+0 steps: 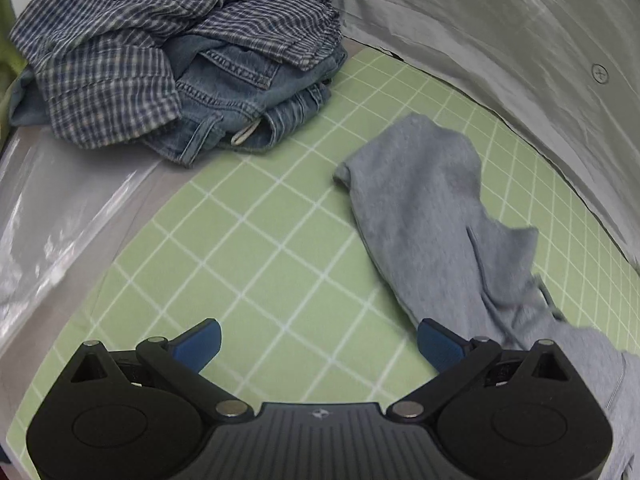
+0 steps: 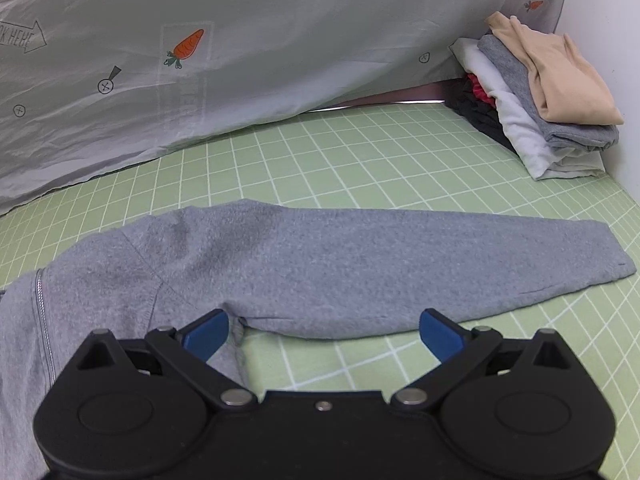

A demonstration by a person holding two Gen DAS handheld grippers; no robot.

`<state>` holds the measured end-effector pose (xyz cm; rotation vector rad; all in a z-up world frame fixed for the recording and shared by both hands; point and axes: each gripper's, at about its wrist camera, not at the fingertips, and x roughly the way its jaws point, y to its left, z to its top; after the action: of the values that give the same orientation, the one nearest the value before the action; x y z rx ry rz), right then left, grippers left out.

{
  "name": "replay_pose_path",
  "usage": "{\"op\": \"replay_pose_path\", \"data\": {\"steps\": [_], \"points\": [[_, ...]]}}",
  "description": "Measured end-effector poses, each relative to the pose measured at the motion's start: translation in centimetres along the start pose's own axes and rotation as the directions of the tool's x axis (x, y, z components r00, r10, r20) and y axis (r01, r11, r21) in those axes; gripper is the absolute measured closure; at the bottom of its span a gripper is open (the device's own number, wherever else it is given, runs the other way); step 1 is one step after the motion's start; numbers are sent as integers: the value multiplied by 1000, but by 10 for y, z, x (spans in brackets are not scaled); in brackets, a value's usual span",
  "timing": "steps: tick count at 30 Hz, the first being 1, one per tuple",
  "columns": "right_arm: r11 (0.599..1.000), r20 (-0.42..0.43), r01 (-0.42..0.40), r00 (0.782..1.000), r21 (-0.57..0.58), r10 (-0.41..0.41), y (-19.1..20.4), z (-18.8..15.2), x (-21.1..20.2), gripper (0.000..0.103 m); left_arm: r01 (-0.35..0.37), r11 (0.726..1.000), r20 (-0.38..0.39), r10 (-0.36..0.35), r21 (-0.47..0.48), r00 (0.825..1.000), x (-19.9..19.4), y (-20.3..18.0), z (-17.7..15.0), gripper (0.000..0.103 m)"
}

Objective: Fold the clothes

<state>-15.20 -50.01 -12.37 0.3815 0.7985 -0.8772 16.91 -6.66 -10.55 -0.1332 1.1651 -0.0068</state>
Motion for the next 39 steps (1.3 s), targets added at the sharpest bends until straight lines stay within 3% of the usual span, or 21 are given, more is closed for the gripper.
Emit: {"op": "replay_pose_path", "data": {"steps": [6, 11, 13, 14, 16, 18, 22, 29, 35, 39], "points": [[998, -40, 52, 998, -28, -54, 33, 17, 15, 0, 61, 997, 44, -63, 48, 997, 50, -6, 62, 17], [997, -55, 56, 997, -56, -59, 45, 22, 18, 0, 90, 991, 48, -95, 95, 994, 75, -21, 83, 29], [996, -59, 53, 997, -65, -57, 49, 23, 19, 0, 78, 988, 65, -87, 131, 994, 77, -27, 86, 41], [996, -61, 51, 997, -69, -55, 51, 23, 19, 0, 76, 986, 72, -87, 146, 994, 77, -30, 86, 51], [996, -66, 48, 996, -78, -53, 54, 24, 20, 0, 108, 983, 68, -119, 145, 991, 76, -32, 85, 82], [995, -70, 45, 996, -87, -51, 57, 25, 21, 0, 132, 985, 80, -141, 115, 987, 71, -31, 82, 96], [993, -58, 36, 997, -110, -43, 61, 25, 17, 0, 130, 989, 153, -139, 63, 979, 40, -22, 70, 97], [994, -21, -38, 999, -100, 36, 52, 16, 1, 0, 56, 997, 252, -41, -52, 967, -35, 34, 29, 97], [995, -38, -74, 997, -62, 72, 35, 5, -2, 0, -26, 991, 153, 46, -130, 987, -51, 69, -30, 95], [996, -47, -79, 996, -36, 78, 25, 3, 0, 0, -78, 987, 101, 93, -138, 990, -51, 64, -50, 83]]}}
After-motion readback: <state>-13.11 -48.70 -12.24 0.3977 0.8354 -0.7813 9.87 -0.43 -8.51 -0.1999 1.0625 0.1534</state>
